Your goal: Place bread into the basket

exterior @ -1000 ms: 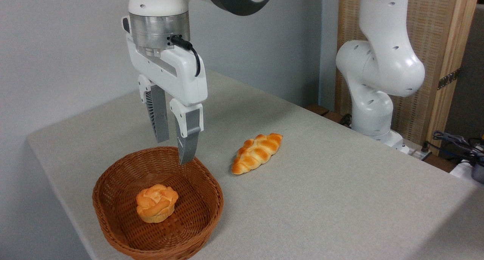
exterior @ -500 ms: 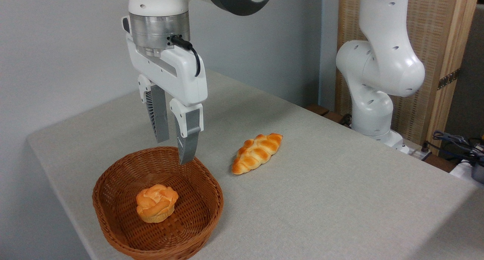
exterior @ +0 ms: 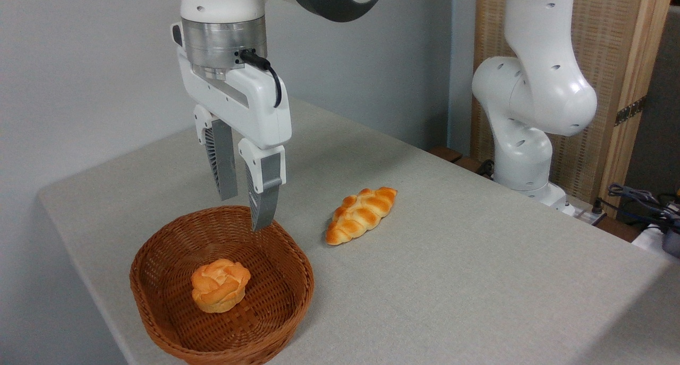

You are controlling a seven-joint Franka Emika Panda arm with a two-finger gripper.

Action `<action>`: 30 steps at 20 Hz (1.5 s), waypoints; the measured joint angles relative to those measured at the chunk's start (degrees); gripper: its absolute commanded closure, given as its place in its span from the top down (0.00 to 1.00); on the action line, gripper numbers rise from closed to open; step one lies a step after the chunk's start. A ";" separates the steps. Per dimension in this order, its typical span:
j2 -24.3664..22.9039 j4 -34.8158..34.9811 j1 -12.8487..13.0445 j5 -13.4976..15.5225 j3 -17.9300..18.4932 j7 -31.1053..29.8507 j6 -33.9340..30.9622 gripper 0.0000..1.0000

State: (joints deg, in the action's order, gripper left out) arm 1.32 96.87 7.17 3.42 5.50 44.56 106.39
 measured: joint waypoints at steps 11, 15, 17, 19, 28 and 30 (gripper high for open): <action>0.00 0.00 0.15 0.00 -0.01 0.00 -0.95 1.00; 0.00 0.00 0.15 0.00 -0.01 0.00 -2.08 1.00; 0.00 0.00 0.15 0.00 -0.01 0.00 -2.46 1.00; 0.00 0.00 0.15 0.00 -0.01 0.00 -2.60 1.00; 0.01 0.12 0.15 0.00 -0.01 0.00 -2.96 1.00; -0.05 0.47 0.16 0.00 -0.01 0.00 -3.13 1.00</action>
State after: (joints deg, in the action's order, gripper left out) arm 1.27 97.34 7.33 3.42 5.49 44.56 103.26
